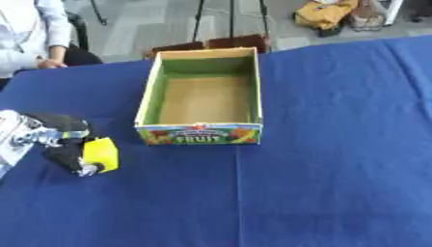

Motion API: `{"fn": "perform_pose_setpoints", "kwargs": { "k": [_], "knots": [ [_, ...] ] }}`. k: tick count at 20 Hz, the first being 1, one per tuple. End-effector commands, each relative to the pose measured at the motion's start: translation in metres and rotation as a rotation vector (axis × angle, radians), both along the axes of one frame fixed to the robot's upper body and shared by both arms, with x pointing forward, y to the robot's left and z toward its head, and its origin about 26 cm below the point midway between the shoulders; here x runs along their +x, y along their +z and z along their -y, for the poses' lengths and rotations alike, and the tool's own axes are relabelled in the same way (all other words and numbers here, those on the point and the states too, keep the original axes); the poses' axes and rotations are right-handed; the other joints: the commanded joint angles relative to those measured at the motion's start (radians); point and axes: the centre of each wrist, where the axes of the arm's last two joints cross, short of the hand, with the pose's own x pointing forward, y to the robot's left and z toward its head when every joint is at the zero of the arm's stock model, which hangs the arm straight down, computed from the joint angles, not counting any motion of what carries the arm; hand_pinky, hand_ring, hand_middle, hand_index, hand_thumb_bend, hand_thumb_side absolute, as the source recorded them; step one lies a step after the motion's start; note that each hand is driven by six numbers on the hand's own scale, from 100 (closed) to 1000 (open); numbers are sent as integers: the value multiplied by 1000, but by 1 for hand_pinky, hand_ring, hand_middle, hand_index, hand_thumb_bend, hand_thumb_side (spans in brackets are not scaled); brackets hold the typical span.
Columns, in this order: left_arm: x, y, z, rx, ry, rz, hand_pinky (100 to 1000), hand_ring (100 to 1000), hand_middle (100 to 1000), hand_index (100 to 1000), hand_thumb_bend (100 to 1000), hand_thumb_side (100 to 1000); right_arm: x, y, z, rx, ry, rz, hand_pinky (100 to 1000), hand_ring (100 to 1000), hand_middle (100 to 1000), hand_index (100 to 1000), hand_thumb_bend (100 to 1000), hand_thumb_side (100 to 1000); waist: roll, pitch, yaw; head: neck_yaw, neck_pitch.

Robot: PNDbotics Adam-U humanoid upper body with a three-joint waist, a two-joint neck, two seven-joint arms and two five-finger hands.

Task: Pick up objects on the table and place them in the box.

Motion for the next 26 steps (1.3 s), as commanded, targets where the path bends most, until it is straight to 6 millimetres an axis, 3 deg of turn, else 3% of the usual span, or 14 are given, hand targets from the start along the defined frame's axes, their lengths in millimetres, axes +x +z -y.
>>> {"fn": "perform_pose_setpoints", "kwargs": {
  "k": [1, 4, 5, 6, 15, 26],
  "knots": [
    [-2, 13, -5, 14, 5, 64, 417, 656, 619, 778, 192, 662, -4, 9, 0, -9, 2, 30, 682, 770, 621, 786, 252, 1000, 4, 1, 2, 2, -15],
    [-2, 12, -4, -4, 1, 104, 393, 634, 600, 757, 164, 650, -4, 9, 1, -7, 0, 30, 683, 770, 621, 786, 254, 1000, 4, 3, 2, 2, -17],
    [-2, 14, -4, -16, 1, 129, 318, 579, 544, 690, 122, 617, -4, 9, 1, -6, -1, 29, 684, 771, 620, 786, 254, 1000, 4, 3, 2, 1, -18],
    [-2, 14, -4, -30, 2, 153, 305, 570, 536, 681, 100, 614, -4, 8, 1, -5, -2, 28, 684, 771, 620, 786, 256, 1000, 4, 3, 2, 0, -18],
    [-7, 27, -4, -91, 11, 240, 264, 542, 510, 656, 100, 600, -4, 8, 2, -3, -8, 22, 685, 770, 620, 785, 243, 1000, 10, -6, 2, -4, -17],
    [-35, 94, 9, -156, -48, 449, 234, 528, 497, 647, 100, 621, -5, 6, 3, -5, -14, 11, 684, 769, 621, 785, 222, 1000, 26, -33, 3, -15, -12]
  ]
}}
